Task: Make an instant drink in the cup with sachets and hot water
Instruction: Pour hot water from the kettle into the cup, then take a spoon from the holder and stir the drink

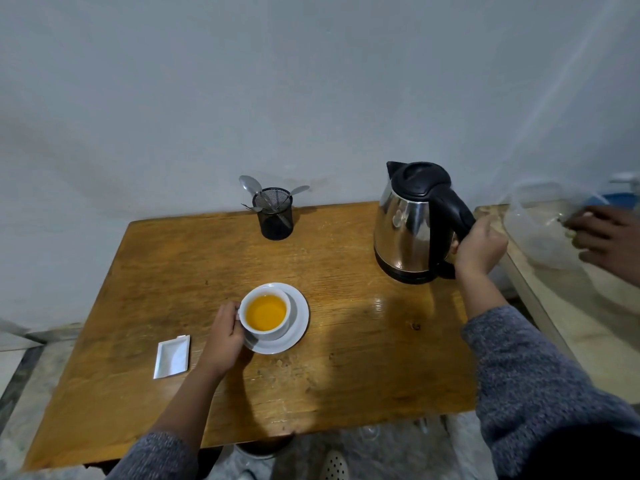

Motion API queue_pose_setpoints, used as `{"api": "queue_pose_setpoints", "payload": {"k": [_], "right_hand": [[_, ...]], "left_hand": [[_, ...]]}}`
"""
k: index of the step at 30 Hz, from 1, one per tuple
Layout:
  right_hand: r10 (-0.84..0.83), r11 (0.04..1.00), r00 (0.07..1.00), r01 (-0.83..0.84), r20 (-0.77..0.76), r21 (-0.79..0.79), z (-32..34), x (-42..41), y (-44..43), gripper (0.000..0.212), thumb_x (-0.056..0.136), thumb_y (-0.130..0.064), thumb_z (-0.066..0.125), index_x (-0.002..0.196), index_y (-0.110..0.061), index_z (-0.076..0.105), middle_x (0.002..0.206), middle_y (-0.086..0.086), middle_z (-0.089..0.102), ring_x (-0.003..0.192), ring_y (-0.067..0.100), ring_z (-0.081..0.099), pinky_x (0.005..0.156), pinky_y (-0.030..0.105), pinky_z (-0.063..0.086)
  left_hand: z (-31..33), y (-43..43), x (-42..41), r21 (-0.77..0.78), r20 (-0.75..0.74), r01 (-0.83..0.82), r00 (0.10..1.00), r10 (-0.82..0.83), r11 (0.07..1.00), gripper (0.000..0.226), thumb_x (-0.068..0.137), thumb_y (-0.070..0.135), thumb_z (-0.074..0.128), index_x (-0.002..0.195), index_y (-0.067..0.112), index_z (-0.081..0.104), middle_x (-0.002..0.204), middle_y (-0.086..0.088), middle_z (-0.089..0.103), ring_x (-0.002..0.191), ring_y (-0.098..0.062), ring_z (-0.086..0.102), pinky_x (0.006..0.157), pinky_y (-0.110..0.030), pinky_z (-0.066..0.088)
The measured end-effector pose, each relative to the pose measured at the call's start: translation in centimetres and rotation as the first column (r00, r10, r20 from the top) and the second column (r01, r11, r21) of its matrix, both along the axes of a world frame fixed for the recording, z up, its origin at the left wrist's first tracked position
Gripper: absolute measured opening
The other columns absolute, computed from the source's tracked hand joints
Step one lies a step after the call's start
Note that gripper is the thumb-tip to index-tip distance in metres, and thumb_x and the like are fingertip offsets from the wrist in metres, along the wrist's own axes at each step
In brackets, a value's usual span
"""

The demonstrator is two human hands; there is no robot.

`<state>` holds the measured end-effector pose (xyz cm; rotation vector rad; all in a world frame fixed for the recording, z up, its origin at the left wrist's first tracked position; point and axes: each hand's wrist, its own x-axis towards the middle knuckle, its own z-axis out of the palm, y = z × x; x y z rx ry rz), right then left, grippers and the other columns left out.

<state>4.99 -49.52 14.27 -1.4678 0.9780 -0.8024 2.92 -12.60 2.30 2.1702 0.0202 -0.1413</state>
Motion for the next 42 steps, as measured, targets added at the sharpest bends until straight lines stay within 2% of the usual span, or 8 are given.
{"api": "queue_pose_setpoints", "payload": {"k": [10, 17, 22, 27, 30, 34, 38, 42], "right_hand": [[-0.004, 0.998, 1.0, 0.004, 0.006, 0.062, 0.5, 1.1, -1.1, 0.033, 0.081, -0.027, 0.039, 0.05, -0.017, 0.043, 0.05, 0.004, 0.046, 0.046, 0.021, 0.044, 0.053, 0.036, 0.037], [-0.066, 0.994, 0.998, 0.066, 0.007, 0.083, -0.4, 0.8, -2.0, 0.032, 0.083, -0.03, 0.041, 0.052, -0.02, 0.044, 0.055, 0.003, 0.048, 0.057, 0.026, 0.05, 0.054, 0.037, 0.039], [-0.135, 0.988, 0.99, 0.131, 0.051, 0.079, -1.6, -0.2, -1.9, 0.027, 0.09, -0.018, 0.041, 0.068, -0.007, 0.05, 0.059, -0.002, 0.047, 0.049, 0.006, 0.046, 0.036, 0.01, 0.034], [-0.099, 0.994, 0.994, 0.1, -0.037, 0.033, -2.0, -0.4, -2.3, 0.025, 0.093, -0.025, 0.037, 0.082, -0.007, 0.052, 0.059, -0.005, 0.045, 0.051, 0.006, 0.043, 0.048, 0.021, 0.034], [-0.091, 0.996, 0.994, 0.091, -0.068, 0.002, -1.9, -0.6, -2.4, 0.034, 0.094, -0.025, 0.036, 0.068, -0.01, 0.051, 0.058, -0.004, 0.044, 0.051, 0.006, 0.042, 0.053, 0.027, 0.035], [-0.079, 0.986, 0.997, 0.075, -0.025, -0.152, -1.6, -0.8, -2.0, 0.043, 0.094, -0.02, 0.041, 0.051, -0.018, 0.042, 0.055, 0.0, 0.042, 0.051, 0.006, 0.038, 0.06, 0.03, 0.036], [0.024, 0.942, 0.998, -0.005, 0.054, -0.336, -0.7, -0.4, -1.8, 0.021, 0.091, -0.019, 0.051, 0.089, -0.006, 0.066, 0.086, 0.005, 0.061, 0.078, 0.011, 0.054, 0.069, 0.019, 0.044], [0.188, 0.819, 0.981, -0.132, 0.044, -0.559, 1.5, 0.9, -0.4, 0.016, 0.087, -0.011, 0.056, 0.091, -0.001, 0.067, 0.095, 0.013, 0.062, 0.087, 0.011, 0.051, 0.075, 0.003, 0.04]], "left_hand": [[-0.2, 0.2, 0.0, -0.014, -0.028, 0.014, 1.0, -0.014, 1.0, 0.015, 0.093, 0.012, 0.044, 0.106, 0.017, 0.05, 0.109, -0.009, 0.053, 0.096, -0.017, 0.05, 0.08, -0.03, 0.039], [-0.1, 0.2, 0.0, -0.02, -0.014, 0.016, 1.0, -0.016, 1.0, 0.014, 0.093, 0.011, 0.044, 0.104, 0.014, 0.051, 0.107, -0.011, 0.055, 0.096, -0.019, 0.052, 0.077, -0.03, 0.039], [-0.1, 0.1, 0.0, -0.014, -0.016, 0.012, 1.0, -0.012, 1.0, 0.013, 0.094, 0.011, 0.043, 0.104, 0.016, 0.051, 0.108, -0.011, 0.054, 0.097, -0.02, 0.051, 0.082, -0.032, 0.039], [0.1, -0.1, -0.1, -0.02, -0.011, 0.006, 1.0, -0.006, 1.0, 0.014, 0.094, 0.011, 0.042, 0.104, 0.015, 0.05, 0.108, -0.011, 0.053, 0.098, -0.022, 0.051, 0.082, -0.032, 0.038], [0.0, -0.1, -0.1, -0.02, -0.001, 0.017, 1.0, -0.017, 1.0, 0.015, 0.094, 0.012, 0.041, 0.106, 0.015, 0.05, 0.109, -0.011, 0.053, 0.098, -0.02, 0.051, 0.082, -0.032, 0.037], [0.0, 0.1, 0.0, -0.024, -0.003, 0.018, 1.0, -0.018, 1.0, 0.014, 0.094, 0.012, 0.041, 0.104, 0.016, 0.05, 0.108, -0.011, 0.053, 0.098, -0.022, 0.052, 0.08, -0.032, 0.038], [-0.1, 0.2, -0.1, -0.023, -0.008, 0.026, 1.0, -0.027, 0.999, 0.013, 0.094, 0.012, 0.042, 0.103, 0.017, 0.049, 0.106, -0.01, 0.053, 0.097, -0.021, 0.053, 0.079, -0.032, 0.039], [0.0, 0.3, 0.0, -0.008, -0.001, 0.035, 0.999, -0.035, 0.999, 0.012, 0.094, 0.013, 0.042, 0.102, 0.017, 0.05, 0.105, -0.009, 0.054, 0.092, -0.015, 0.052, 0.075, -0.026, 0.039]]}}
